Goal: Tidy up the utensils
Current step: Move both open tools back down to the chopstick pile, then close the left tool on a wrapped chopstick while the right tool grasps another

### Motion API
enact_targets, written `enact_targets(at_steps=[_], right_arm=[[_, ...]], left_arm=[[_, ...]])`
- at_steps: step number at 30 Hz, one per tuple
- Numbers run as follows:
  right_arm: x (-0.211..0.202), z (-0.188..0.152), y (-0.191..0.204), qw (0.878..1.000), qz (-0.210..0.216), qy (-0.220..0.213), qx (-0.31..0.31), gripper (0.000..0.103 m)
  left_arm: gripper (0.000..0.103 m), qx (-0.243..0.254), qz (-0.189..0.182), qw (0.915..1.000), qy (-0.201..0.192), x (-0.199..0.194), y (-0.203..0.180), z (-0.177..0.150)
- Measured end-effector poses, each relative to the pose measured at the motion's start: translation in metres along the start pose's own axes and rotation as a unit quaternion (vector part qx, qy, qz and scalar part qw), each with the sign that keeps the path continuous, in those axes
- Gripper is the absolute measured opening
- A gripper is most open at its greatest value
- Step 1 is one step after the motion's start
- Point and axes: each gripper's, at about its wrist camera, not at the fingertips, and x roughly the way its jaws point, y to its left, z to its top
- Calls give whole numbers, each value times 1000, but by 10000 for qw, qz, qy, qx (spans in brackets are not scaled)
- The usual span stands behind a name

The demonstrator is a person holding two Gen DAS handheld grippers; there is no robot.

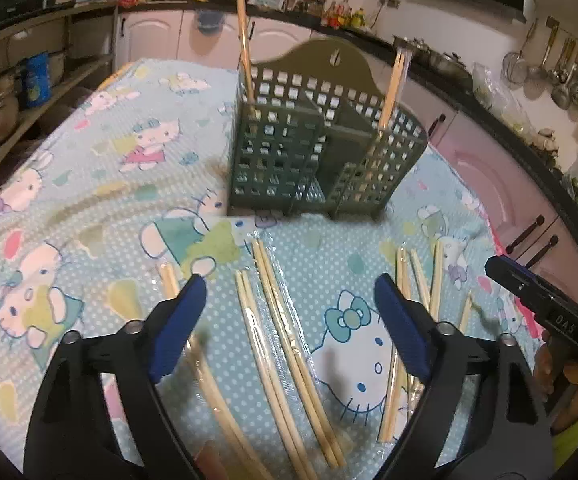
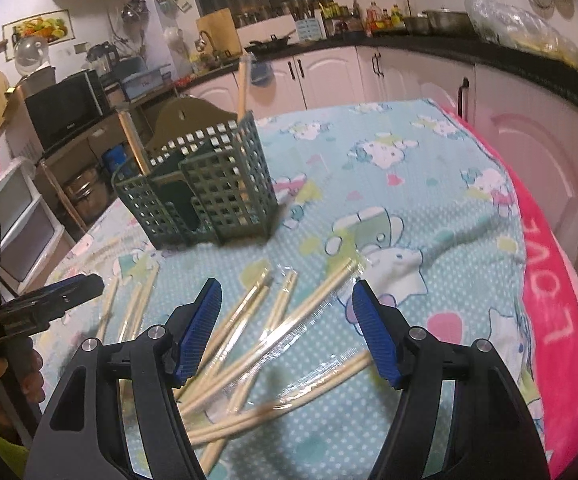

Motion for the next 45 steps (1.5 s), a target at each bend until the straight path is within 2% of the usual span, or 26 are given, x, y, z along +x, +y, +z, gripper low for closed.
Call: enact_targets(at_steps=[6, 8, 11, 18, 20, 28, 32, 33, 37, 40, 43, 45], right_arm=[[15, -2, -11, 9995, -69, 289, 103, 63], [21, -2, -14, 9991, -123, 397, 127, 62], [33, -1, -21, 9980, -152, 575, 216, 60], [64, 8, -39, 9937, -185, 954, 563, 46], [72, 11, -45, 9923, -159, 1023, 687, 43], [96, 28, -56, 9893, -245, 1161, 852, 31], [101, 33, -56, 9891, -306, 1185, 818, 24], [102, 34, -56, 9893, -336, 1175, 799, 18], [100, 36, -59, 9896, -281, 1099, 887, 11], [91, 38, -66, 9898, -136, 942, 1056, 9], [79, 41, -71, 9903, 0, 757, 1165, 7], [68, 43, -73, 9906, 114, 603, 1219, 7]], left_arm=[[69, 20, 68, 9997, 236, 25, 0, 1], [59, 38, 102, 9995, 282, 31, 1, 5], [59, 87, 164, 9993, 333, 41, 1, 14], [55, 85, 230, 9982, 539, 62, 5, 31], [39, 35, 228, 9979, 602, 67, 7, 33], [35, -131, 265, 9962, 818, 83, 14, 34], [28, -131, 302, 9958, 849, 86, 13, 36], [27, -120, 331, 9956, 868, 87, 12, 36], [14, -83, 374, 9952, 897, 91, 10, 38], [12, 0, 429, 9951, 890, 92, 7, 37], [3, 19, 409, 9958, 819, 90, 3, 39], [2, 51, 372, 9964, 764, 87, -2, 40]])
